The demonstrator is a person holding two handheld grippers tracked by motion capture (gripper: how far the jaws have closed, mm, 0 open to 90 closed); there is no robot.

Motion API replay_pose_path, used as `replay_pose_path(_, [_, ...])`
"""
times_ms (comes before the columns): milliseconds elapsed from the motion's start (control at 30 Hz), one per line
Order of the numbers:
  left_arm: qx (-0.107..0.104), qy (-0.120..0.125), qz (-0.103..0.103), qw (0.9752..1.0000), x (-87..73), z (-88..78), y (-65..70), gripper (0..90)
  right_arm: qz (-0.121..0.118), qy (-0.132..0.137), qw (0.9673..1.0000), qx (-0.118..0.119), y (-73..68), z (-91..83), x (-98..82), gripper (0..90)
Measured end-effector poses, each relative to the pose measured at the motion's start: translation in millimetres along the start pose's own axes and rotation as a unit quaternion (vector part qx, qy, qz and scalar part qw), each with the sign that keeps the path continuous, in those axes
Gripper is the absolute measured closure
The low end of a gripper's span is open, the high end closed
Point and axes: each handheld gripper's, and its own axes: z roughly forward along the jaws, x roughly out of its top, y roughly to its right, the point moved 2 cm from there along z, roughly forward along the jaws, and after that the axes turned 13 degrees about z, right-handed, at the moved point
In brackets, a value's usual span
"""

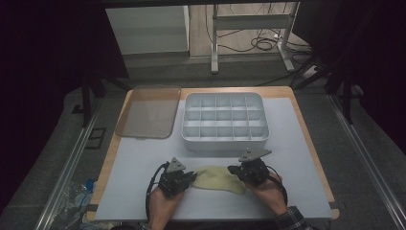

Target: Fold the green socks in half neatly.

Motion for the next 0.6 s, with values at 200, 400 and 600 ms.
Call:
replay_pose_path(200, [0.002,-0.003,0.004,1.0000,0.5,-0.1,0.4,83.3,-0.008,0.003,0.9999,0.013,-8.0,16.4,8.6,89.5])
replay_pose_path(400, [0.003,-0.005,0.009,0.9999,1.0,-0.4,0.6,83.2,-0.013,-0.001,0.9999,0.010,-10.0,33.0,11.6,89.5])
replay_pose_path(600, [0.003,-0.004,0.012,0.9999,2.0,-0.2,0.8,83.1,-0.017,-0.009,0.9998,0.001,-7.9,44.8,4.0,89.5])
